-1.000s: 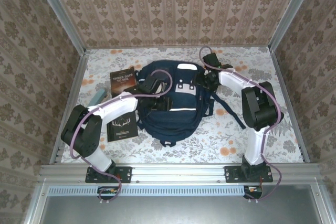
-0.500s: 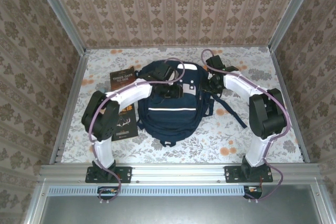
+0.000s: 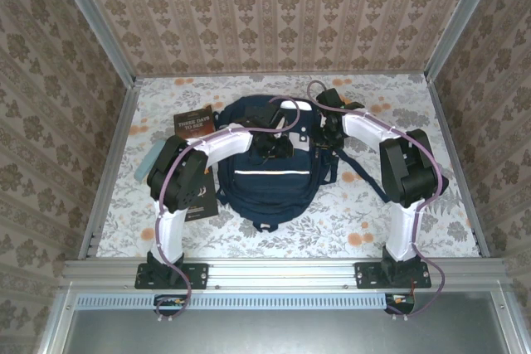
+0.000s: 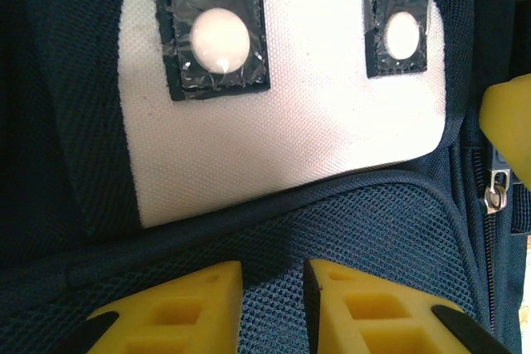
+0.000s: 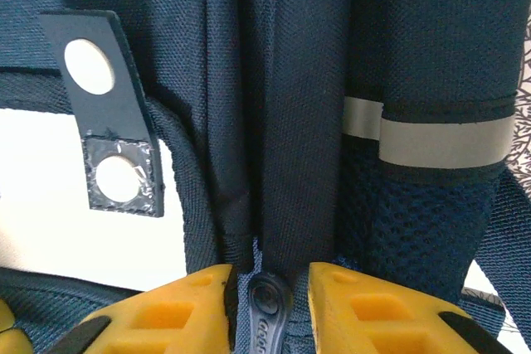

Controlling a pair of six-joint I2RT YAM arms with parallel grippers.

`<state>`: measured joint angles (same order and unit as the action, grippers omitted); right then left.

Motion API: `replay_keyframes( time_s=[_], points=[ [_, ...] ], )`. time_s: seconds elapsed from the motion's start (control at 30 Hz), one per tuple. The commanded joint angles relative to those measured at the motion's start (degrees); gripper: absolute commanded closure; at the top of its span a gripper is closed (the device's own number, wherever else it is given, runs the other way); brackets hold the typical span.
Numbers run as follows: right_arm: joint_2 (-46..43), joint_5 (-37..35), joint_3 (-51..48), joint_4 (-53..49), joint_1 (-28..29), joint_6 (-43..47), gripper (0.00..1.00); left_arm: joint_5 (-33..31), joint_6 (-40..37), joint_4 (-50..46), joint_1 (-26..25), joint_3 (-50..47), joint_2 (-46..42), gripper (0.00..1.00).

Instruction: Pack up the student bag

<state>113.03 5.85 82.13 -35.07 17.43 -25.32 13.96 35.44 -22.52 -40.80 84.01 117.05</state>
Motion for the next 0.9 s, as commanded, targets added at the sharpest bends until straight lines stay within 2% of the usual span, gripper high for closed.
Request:
replay_keyframes(
  time_s=[0.0, 0.2, 0.33, 0.43, 0.57, 0.7, 0.87],
  points=[
    [1.6, -0.6, 1.8, -2.5, 0.2, 1.6, 0.7, -1.1, 1.6, -0.1, -0.2, -1.5, 1.9, 0.73],
    [1.9, -1.1, 2.4, -3.9, 0.2, 2.5, 0.84, -2.2, 2.8, -0.1, -0.2, -2.6, 2.6, 0.73],
    [-1.3, -2.7, 0.6, -4.6, 0.4, 4.0, 0.88, -1.0, 5.0, -0.5, -0.1, -1.7, 5.0, 0.74],
    [-4.5, -2.8, -1.7, -4.1, 0.3, 5.8, 0.92, -2.4, 5.7, -2.4, -0.1, -0.1, 6.8, 0.76],
    [-8.3, 1.1, -5.1, -2.3, 0.4, 7.8, 0.94, -3.3, 6.9, -2.1, 0.1, -0.7, 7.4, 0.77],
    [-11.4, 7.0, -8.1, 0.6, 0.4, 8.2, 1.0, -3.1, 6.8, -2.0, 0.4, -0.9, 7.4, 0.78],
    [-14.4, 10.2, -11.7, 3.4, 0.4, 7.2, 1.0, -1.7, 7.0, -1.8, 0.8, -0.7, 7.4, 0.77]
  ],
)
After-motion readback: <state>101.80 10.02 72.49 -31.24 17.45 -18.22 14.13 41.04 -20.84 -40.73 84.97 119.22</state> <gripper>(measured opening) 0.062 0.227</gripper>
